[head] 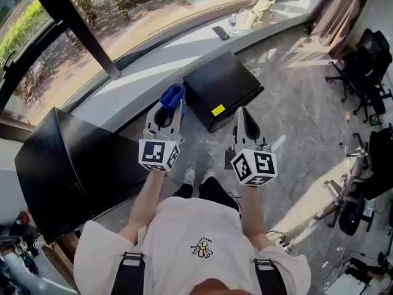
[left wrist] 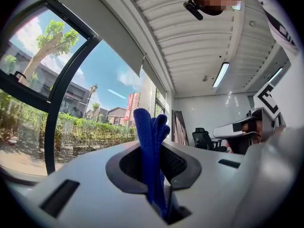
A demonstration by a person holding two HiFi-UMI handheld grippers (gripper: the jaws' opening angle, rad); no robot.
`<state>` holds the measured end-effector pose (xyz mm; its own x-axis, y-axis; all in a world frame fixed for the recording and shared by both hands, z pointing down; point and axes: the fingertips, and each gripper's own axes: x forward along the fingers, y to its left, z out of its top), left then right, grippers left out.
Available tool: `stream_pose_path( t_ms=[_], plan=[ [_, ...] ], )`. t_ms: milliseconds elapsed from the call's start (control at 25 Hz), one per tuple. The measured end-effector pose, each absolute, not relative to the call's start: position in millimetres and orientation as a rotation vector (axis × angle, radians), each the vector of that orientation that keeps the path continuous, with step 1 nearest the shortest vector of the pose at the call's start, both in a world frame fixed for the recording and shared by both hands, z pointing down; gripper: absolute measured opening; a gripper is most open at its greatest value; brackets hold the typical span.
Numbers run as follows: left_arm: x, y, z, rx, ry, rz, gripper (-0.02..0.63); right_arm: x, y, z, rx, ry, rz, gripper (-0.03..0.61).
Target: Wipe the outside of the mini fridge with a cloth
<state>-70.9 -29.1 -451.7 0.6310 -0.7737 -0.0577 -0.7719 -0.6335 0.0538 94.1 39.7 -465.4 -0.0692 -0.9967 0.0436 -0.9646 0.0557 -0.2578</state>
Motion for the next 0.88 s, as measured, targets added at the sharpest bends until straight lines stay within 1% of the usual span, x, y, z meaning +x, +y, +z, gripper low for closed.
stream_pose_path(
  t_ms=[200, 440, 880],
  plan=[
    [-50, -54, -455, 2.814, -1.389, -0.128, 0.058, 109, -2, -464, -1.984, 2.201, -0.318, 0.011],
    [-26, -66, -469, 2.792, -1.468, -0.144, 0.058, 124, -18, -475, -1.891, 2.303, -0.273, 0.011],
    [4, -96, -455, 2.823, -1.413, -0.13, 0.058, 142, -49, -463, -1.892, 2.312, -0.266, 0.011]
  ],
)
